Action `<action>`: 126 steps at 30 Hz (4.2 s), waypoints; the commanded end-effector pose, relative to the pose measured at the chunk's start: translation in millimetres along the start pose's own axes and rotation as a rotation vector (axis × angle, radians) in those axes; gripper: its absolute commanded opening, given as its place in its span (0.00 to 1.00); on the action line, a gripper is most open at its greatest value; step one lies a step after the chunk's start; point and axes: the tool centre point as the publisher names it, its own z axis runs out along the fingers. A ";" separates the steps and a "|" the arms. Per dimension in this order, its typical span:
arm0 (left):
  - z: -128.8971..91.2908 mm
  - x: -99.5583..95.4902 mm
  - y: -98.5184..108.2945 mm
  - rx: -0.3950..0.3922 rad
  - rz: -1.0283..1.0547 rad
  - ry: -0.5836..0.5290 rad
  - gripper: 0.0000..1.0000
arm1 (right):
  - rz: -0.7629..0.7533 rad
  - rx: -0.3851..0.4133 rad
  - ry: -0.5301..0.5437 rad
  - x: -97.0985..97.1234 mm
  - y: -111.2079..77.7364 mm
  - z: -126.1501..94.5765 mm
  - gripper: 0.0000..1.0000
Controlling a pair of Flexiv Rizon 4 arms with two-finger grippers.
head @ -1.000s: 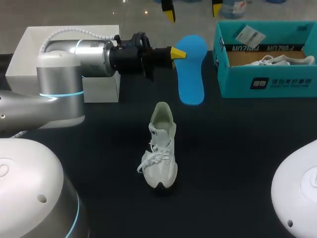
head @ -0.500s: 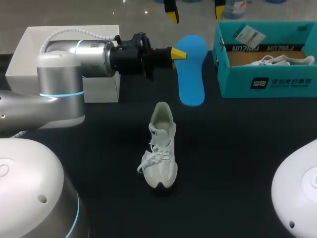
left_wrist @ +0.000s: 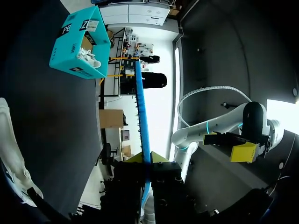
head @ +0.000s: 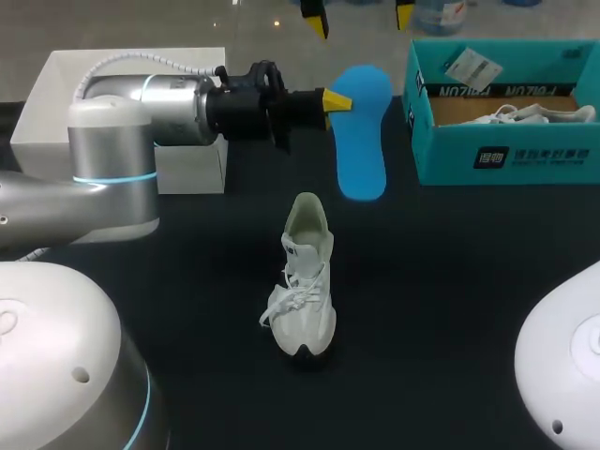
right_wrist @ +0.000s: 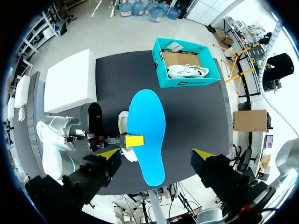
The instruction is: Take the shoe out of the shoebox, open the shoe tongue, remove and reinsert the insole, then place the shoe into the shoebox
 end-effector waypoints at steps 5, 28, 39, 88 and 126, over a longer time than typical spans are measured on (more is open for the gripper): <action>-2.4 2.1 4.7 0.006 0.004 0.001 0.00 | -0.003 -0.030 0.091 -13.5 -4.3 3.2 1.00; -3.8 4.6 6.7 0.010 0.023 -0.002 0.00 | -0.086 -0.280 0.699 -53.0 -21.1 41.5 1.00; -4.8 5.2 6.7 0.021 0.027 -0.013 0.00 | -0.189 -0.397 1.102 -84.0 -31.2 51.6 1.00; -11.6 9.8 25.9 -0.009 0.009 0.033 0.00 | -0.166 -0.208 1.797 -84.6 -35.0 112.5 1.00; -14.5 2.7 29.3 0.044 0.945 -0.057 0.00 | -0.134 -0.181 1.747 -82.4 -33.3 117.0 1.00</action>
